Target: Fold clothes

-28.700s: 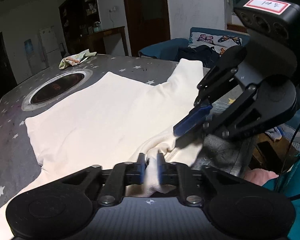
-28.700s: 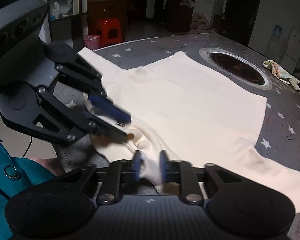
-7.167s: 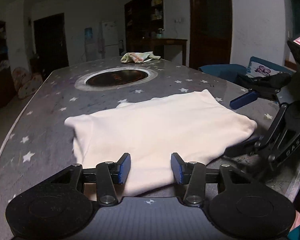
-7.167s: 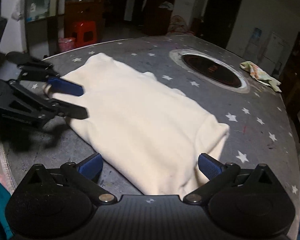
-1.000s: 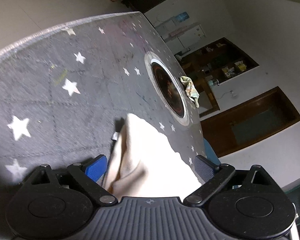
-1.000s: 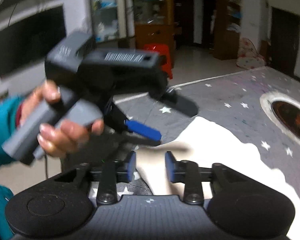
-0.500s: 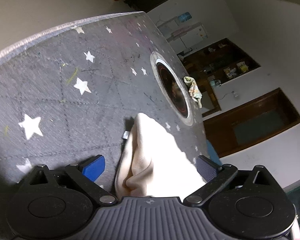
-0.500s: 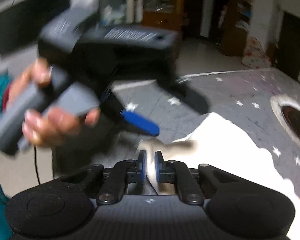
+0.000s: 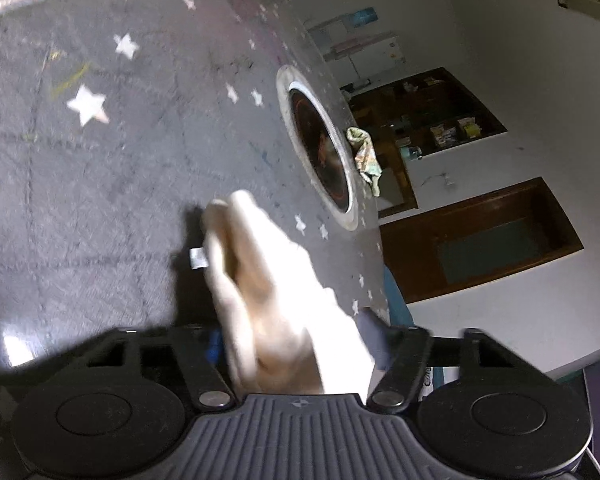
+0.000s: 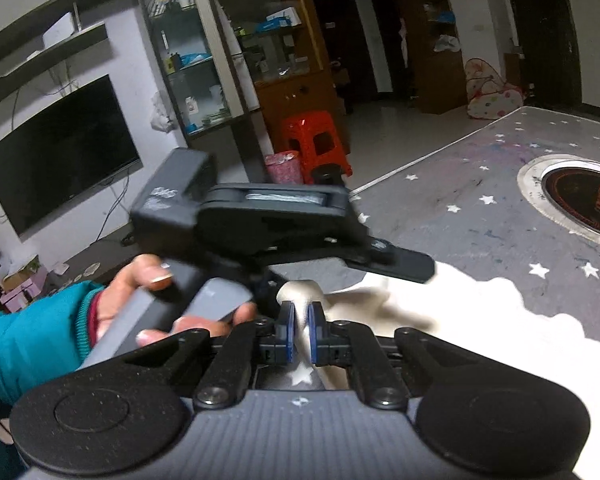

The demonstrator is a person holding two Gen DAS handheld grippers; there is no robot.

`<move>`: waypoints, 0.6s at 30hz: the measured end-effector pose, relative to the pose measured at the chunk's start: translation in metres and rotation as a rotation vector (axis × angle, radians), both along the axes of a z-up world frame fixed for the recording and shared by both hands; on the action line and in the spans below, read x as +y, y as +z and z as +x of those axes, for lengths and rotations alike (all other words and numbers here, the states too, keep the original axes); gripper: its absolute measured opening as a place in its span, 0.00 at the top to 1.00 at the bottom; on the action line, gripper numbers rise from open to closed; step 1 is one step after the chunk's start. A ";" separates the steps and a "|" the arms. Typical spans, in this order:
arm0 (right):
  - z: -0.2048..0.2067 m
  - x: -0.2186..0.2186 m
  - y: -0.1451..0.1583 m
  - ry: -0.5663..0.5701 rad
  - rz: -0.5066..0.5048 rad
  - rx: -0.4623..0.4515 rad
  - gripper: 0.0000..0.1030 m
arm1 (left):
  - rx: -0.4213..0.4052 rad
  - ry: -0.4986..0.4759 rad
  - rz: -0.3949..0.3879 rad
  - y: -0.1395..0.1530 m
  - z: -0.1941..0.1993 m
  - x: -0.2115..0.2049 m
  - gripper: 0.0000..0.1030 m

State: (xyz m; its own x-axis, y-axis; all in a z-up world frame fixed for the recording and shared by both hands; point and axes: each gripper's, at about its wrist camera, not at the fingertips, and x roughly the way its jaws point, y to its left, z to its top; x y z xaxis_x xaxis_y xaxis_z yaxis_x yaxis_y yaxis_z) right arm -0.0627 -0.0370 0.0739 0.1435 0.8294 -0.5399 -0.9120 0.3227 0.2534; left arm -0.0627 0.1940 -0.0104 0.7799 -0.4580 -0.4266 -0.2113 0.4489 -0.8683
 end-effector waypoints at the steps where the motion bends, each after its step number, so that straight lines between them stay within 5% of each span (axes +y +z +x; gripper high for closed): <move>1: -0.002 -0.001 -0.002 0.005 0.000 -0.001 0.94 | 0.007 0.002 0.002 -0.002 -0.001 0.000 0.55; 3: -0.006 0.000 -0.004 0.009 -0.005 -0.011 0.94 | 0.021 0.007 0.006 -0.007 -0.002 -0.001 0.67; 8: -0.009 -0.016 -0.008 -0.048 -0.017 -0.024 0.89 | 0.034 0.000 0.086 -0.006 -0.004 -0.006 0.72; 11: -0.002 -0.039 -0.009 -0.150 -0.020 -0.018 0.77 | 0.025 -0.017 0.150 -0.001 -0.002 -0.012 0.72; 15: 0.014 -0.082 -0.013 -0.347 -0.023 -0.014 0.48 | 0.021 -0.030 0.186 0.001 -0.002 -0.016 0.69; 18: 0.032 -0.110 -0.022 -0.490 -0.024 -0.001 0.39 | 0.017 -0.044 0.215 0.003 -0.001 -0.019 0.67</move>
